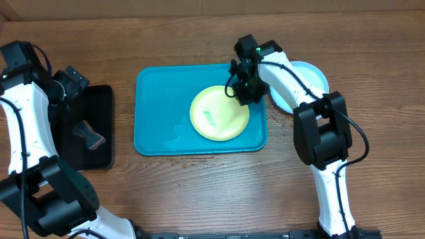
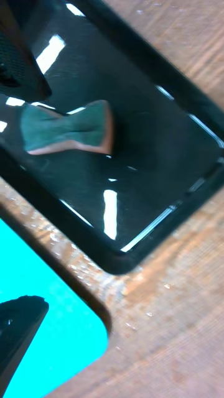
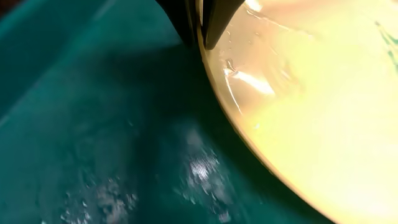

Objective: Clean dirty plates on tray and stack at the side
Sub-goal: 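Move the right gripper to the yellow-green plate rim and grip it, then dip the sponge in the black tray water with the left gripper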

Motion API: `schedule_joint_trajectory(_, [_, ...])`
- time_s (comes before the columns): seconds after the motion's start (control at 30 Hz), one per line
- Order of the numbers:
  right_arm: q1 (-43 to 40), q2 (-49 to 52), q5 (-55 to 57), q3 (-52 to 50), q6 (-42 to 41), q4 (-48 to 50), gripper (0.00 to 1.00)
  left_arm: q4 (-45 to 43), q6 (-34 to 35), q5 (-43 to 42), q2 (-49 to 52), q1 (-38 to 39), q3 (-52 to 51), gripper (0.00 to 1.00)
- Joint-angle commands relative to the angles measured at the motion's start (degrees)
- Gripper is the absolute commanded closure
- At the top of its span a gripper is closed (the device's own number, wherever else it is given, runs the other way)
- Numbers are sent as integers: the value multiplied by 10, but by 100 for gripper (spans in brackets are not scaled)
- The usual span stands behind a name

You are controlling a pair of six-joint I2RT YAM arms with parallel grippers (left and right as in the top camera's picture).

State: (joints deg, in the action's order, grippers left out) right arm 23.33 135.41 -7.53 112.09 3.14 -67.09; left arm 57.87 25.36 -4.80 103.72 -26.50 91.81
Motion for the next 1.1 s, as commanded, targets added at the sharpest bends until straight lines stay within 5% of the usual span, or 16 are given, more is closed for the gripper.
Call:
schedule_joint_trajectory(0.0, [15, -8, -18, -9, -158, 30, 96, 8, 3, -7, -2, 0, -2, 1])
schedule_joint_trajectory(0.17, [31, -7, -17, -17, -258, 64, 96, 5, 4, 11, 5, -1, -25, 0])
schedule_joint_trajectory(0.4, [60, -7, -16, -61, -261, 111, 96, -23, 6, 43, 39, -3, -62, 1])
schedule_joint_trajectory(0.63, [72, -7, -16, -106, -261, 156, 96, -22, 6, 44, 95, -6, -62, 17])
schedule_joint_trajectory(1.07, [72, -7, -16, -108, -261, 164, 96, -16, 6, 73, 198, -6, -62, 21])
